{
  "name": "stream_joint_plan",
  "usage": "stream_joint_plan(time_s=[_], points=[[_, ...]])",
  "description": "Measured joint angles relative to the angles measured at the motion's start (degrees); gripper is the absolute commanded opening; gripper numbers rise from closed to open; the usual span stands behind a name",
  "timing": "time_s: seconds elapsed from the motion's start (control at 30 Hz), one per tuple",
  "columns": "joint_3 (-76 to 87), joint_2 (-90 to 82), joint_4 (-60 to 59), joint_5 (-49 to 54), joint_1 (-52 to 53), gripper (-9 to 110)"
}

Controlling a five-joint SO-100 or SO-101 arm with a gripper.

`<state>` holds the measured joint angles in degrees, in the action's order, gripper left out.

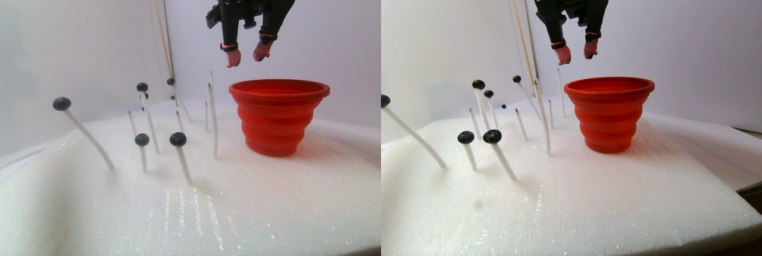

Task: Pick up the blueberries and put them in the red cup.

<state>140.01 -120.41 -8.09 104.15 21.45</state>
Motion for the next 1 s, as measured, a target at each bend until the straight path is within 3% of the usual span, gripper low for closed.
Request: stream_joint_plan(time_s=[1.0], points=[[-0.09, -1.23, 0.0, 0.53, -9.76, 16]])
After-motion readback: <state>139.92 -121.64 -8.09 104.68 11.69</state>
